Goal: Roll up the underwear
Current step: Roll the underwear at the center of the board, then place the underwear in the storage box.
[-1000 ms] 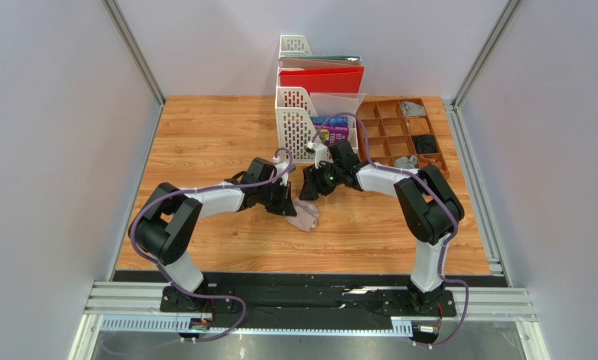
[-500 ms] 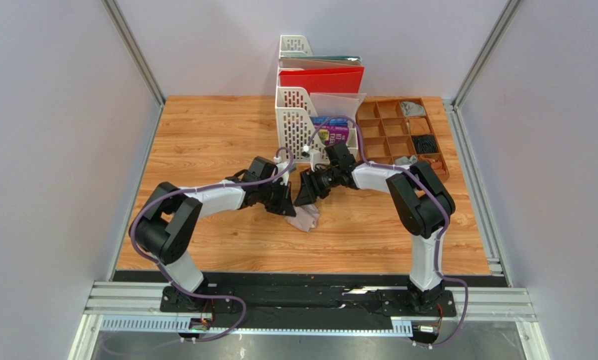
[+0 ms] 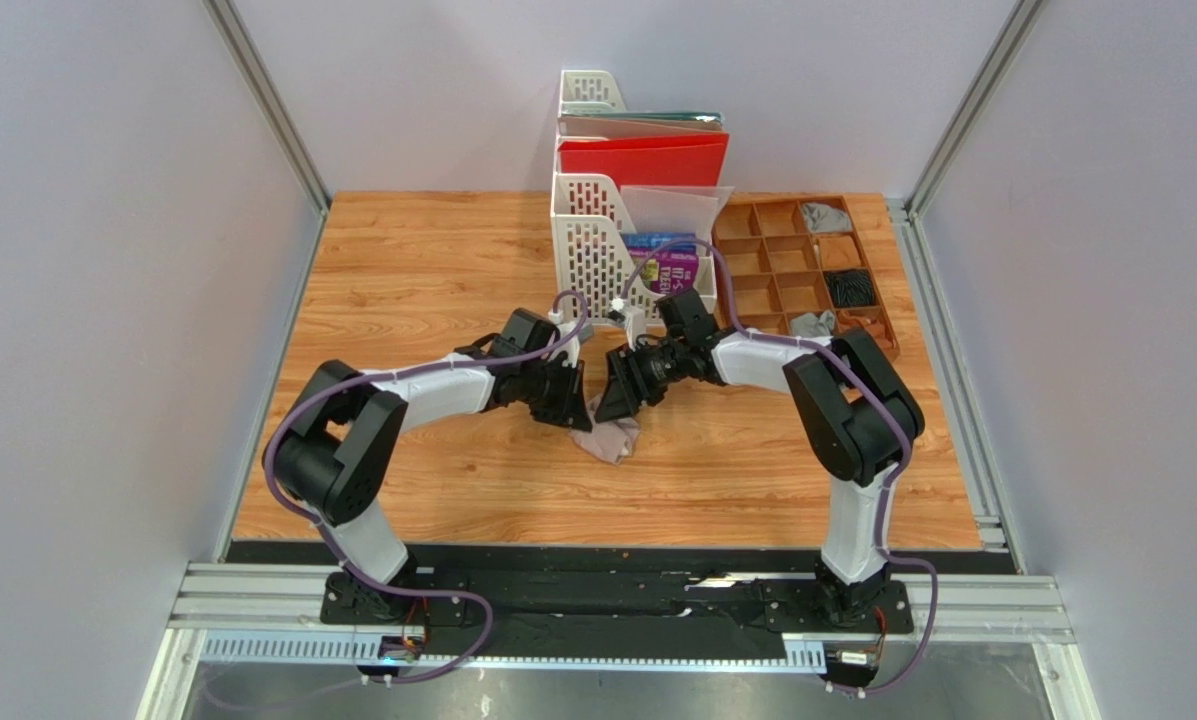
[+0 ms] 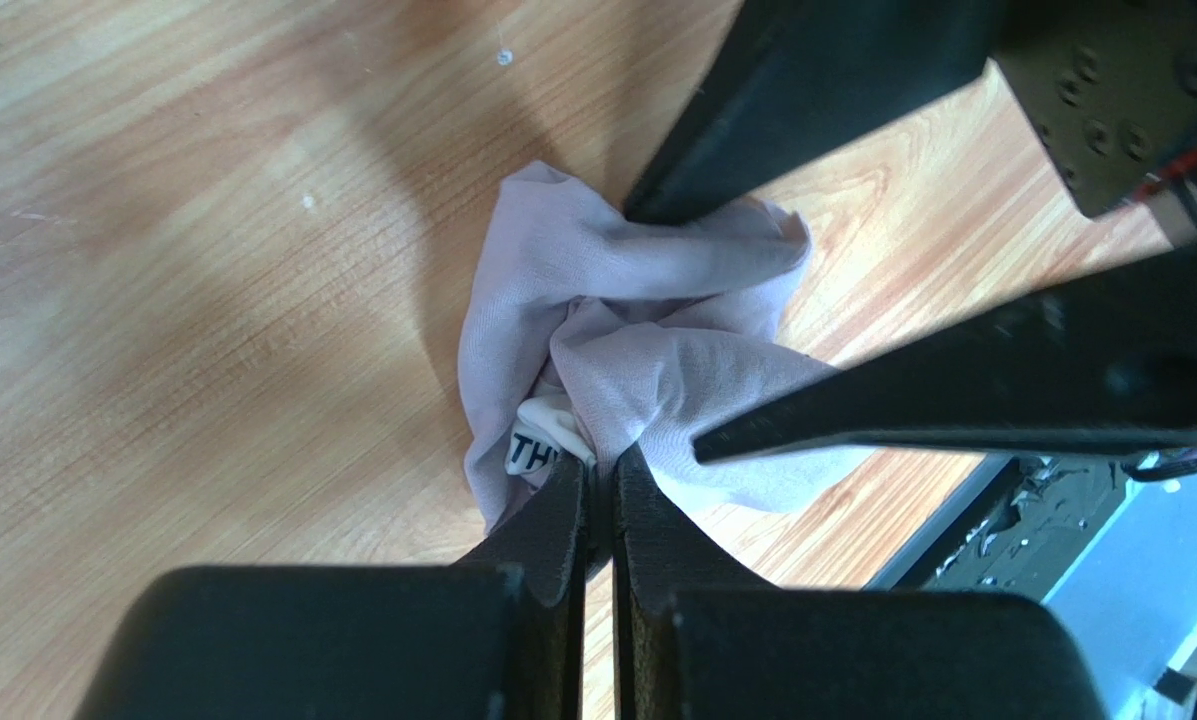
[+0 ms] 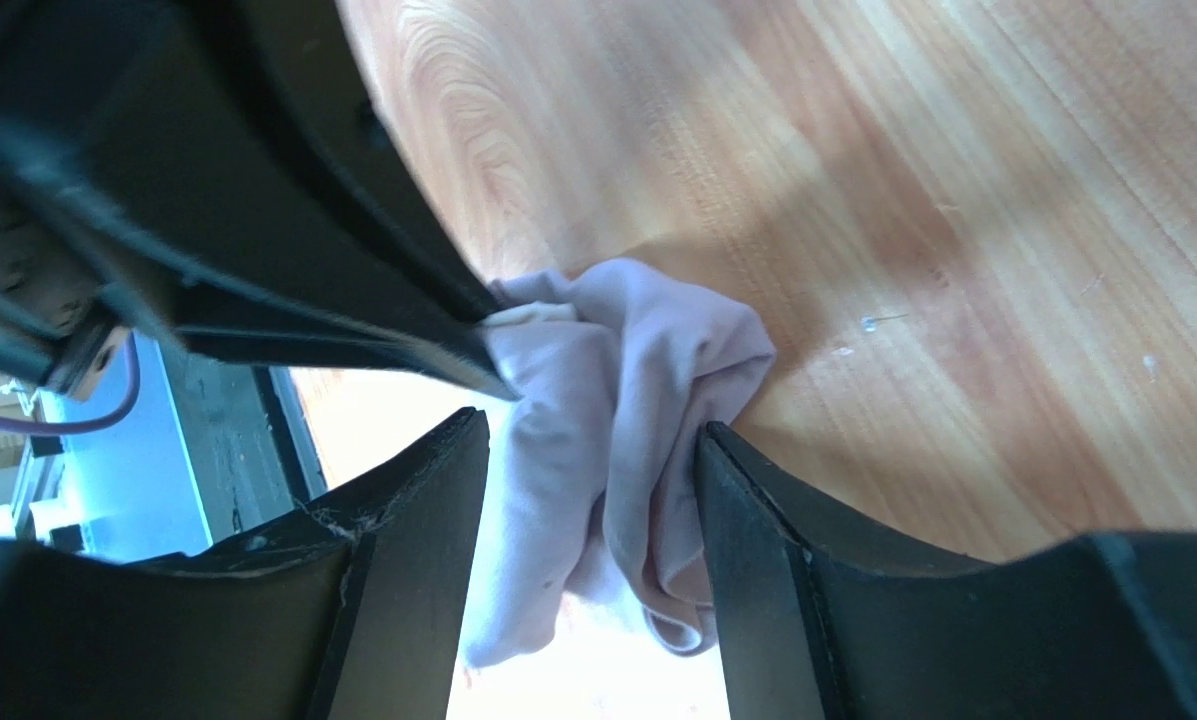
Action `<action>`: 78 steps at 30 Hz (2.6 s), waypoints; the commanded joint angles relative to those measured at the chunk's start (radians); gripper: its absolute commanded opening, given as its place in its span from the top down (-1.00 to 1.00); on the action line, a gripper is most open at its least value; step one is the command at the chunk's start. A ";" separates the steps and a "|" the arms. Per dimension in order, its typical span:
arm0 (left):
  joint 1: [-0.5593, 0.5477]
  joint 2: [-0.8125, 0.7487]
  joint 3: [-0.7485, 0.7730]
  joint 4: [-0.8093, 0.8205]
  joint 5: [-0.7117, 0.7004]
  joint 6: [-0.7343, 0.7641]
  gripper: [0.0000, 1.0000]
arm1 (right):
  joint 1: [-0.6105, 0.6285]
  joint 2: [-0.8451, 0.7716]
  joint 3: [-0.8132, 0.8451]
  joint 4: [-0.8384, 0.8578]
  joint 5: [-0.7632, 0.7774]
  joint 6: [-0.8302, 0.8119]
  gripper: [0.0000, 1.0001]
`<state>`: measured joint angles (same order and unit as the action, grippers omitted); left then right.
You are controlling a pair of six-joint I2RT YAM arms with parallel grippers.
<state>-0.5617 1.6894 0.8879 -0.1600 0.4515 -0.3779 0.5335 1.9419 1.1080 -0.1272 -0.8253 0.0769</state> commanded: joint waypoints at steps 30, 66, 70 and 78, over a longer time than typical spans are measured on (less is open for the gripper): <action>0.003 -0.063 0.060 -0.076 -0.053 -0.085 0.06 | 0.111 -0.144 -0.010 -0.138 0.359 -0.046 1.00; 0.266 -0.462 0.212 -0.397 0.095 0.117 -0.41 | -0.478 -0.449 0.078 -0.335 0.560 0.037 1.00; 0.267 -0.493 0.184 -0.388 0.063 0.112 -0.41 | -0.492 -0.387 0.082 -0.318 0.555 0.017 1.00; 0.276 -0.504 0.183 -0.385 0.072 0.116 -0.41 | -0.494 -0.269 0.102 -0.275 0.580 0.012 1.00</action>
<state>-0.2962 1.2026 1.0740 -0.5743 0.5140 -0.2749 0.0444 1.6371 1.1542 -0.4629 -0.2691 0.1043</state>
